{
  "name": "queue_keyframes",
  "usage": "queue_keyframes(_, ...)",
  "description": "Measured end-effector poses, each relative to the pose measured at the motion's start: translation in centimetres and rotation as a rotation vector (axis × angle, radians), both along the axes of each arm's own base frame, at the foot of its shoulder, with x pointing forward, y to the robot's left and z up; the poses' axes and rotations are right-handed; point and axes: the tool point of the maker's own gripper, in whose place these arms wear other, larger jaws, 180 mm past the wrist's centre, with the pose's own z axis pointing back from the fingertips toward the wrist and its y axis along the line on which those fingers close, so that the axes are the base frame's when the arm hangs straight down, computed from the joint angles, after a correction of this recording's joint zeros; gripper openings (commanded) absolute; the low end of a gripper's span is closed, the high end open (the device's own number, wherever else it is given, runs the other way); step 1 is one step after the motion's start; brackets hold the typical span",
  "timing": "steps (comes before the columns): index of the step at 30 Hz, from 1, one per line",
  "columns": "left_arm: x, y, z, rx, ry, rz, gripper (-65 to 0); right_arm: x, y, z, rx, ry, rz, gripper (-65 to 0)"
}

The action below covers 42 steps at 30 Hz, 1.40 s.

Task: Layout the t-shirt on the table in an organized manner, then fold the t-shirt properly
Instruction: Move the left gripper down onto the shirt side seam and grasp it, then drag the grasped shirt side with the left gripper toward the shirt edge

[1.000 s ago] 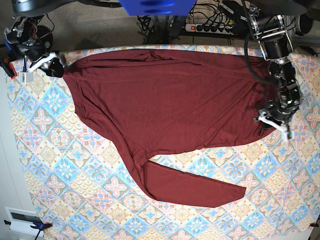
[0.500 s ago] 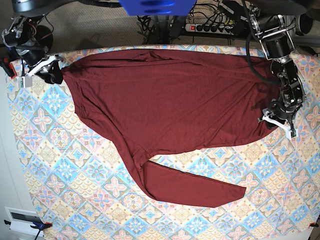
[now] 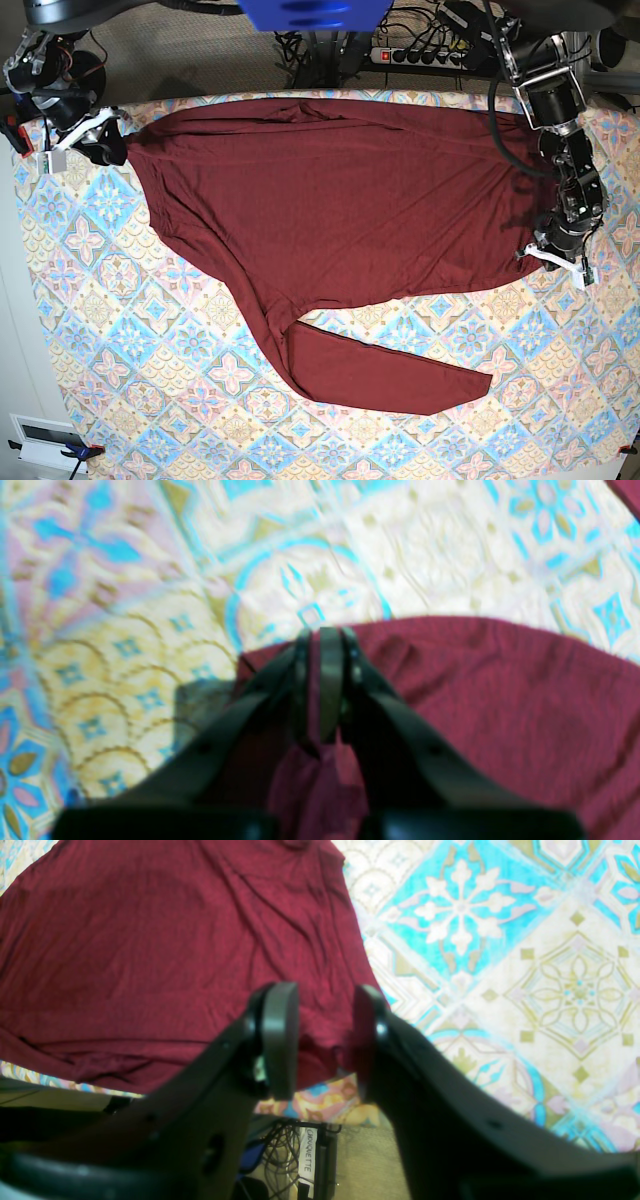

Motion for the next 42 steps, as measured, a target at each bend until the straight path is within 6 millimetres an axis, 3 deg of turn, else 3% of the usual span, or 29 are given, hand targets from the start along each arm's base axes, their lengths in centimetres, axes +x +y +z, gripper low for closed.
queue_keyframes(2,-0.5,1.5,0.8,-0.028,-0.040,0.063,-64.8,0.0,0.0,0.0,0.000,0.000,0.000,-47.3)
queue_keyframes(5,-2.0,5.3,2.0,-0.021,-0.067,0.179,-64.8,0.0,0.0,0.0,0.000,0.000,0.000,-47.3)
queue_keyframes(7,-2.7,5.9,1.7,-0.015,-0.021,0.181,-64.6,0.0,0.0,0.0,0.000,0.000,0.000,-47.3)
queue_keyframes(10,-2.6,4.1,0.8,-0.099,-0.005,0.157,-64.0,0.0,0.0,0.0,0.001,0.000,0.000,-47.3)
queue_keyframes(13,-2.4,2.0,0.2,-0.214,0.002,0.126,-59.2,0.0,0.1,0.0,0.002,0.000,0.002,-47.3)
queue_keyframes(19,-2.6,0.9,0.1,-0.353,-0.030,0.134,-42.9,0.0,0.2,-0.1,0.003,0.001,0.005,-47.3)
queue_keyframes(22,-2.2,0.4,0.3,-0.370,-0.042,0.126,-38.7,0.1,0.2,0.0,0.003,0.000,0.005,-47.3)
queue_keyframes(35,-2.3,-0.5,-0.7,-0.392,-0.038,0.142,-37.7,0.0,0.2,-0.1,0.003,0.001,0.005,-47.3)
queue_keyframes(38,-2.6,-0.6,-2.2,-0.414,-0.029,0.169,-37.7,0.1,0.2,0.0,0.003,0.000,0.005,-47.3)
queue_keyframes(42,-2.6,-0.4,-2.5,-0.423,-0.049,0.185,-37.7,0.0,0.2,-0.1,0.002,0.001,0.005,-47.3)
